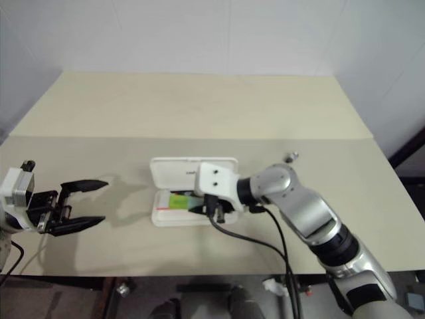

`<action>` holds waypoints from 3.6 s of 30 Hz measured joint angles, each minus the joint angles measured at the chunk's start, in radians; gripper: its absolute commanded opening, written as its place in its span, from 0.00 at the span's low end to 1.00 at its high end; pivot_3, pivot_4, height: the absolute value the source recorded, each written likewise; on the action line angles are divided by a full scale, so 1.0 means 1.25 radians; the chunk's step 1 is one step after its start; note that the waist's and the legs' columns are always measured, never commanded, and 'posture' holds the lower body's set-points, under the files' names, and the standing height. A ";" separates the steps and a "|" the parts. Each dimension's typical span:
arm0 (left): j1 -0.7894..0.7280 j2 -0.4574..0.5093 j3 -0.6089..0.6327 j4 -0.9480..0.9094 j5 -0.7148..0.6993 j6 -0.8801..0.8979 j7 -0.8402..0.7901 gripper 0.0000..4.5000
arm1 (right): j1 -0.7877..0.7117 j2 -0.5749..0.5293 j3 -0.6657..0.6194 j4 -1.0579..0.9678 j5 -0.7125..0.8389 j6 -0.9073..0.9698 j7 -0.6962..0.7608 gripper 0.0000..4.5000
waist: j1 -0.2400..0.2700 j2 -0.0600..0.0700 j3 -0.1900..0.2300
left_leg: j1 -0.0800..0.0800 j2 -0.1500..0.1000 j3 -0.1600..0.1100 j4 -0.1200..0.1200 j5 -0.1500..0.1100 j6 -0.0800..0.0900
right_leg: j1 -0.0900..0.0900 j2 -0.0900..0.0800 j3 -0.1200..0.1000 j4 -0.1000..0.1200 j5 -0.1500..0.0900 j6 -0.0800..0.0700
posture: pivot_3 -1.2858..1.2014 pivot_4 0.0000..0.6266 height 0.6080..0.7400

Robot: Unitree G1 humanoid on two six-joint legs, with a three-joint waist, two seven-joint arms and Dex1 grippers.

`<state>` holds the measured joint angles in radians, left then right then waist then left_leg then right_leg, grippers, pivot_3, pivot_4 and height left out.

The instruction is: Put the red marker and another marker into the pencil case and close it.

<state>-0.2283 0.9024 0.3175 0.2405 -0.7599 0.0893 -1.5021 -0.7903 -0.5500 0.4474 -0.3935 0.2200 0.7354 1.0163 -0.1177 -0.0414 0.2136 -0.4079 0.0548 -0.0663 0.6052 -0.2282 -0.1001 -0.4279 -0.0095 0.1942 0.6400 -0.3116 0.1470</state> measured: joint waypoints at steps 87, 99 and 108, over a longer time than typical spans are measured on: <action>-0.103 -0.027 0.059 -0.091 -0.023 0.113 0.002 1.00 | -0.085 -0.086 -0.132 0.616 -0.192 -0.264 -0.074 0.99 | -0.018 0.000 0.000 | 0.001 0.001 0.002 0.004 -0.001 0.000 | 0.000 0.002 0.002 0.004 0.000 0.000 | 0.52 0.24 1.00; -0.117 -0.020 0.058 -0.090 -0.020 0.119 0.001 1.00 | -0.091 0.034 -0.262 0.756 -0.207 -0.283 -0.358 0.99 | -0.019 0.000 0.000 | 0.001 0.001 0.002 0.004 -0.001 0.000 | 0.000 0.002 0.002 0.005 0.000 0.000 | 0.52 0.24 1.00; -0.100 -0.020 0.058 -0.090 -0.018 0.112 0.001 1.00 | -0.073 0.133 -0.369 0.808 -0.206 -0.243 -0.620 0.99 | -0.021 0.000 0.000 | 0.001 0.001 0.001 0.004 -0.001 0.000 | 0.000 0.002 0.002 0.006 0.000 0.000 | 0.52 0.24 1.00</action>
<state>-0.3536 0.8773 0.3898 0.1278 -0.7829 0.2297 -1.5005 -0.8816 -0.3837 -0.0134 0.6159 -0.0378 0.4323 0.2416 -0.1435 -0.0417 0.2135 -0.4069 0.0566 -0.0645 0.6101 -0.2290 -0.1003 -0.4282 -0.0066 0.1968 0.6472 -0.3120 0.1474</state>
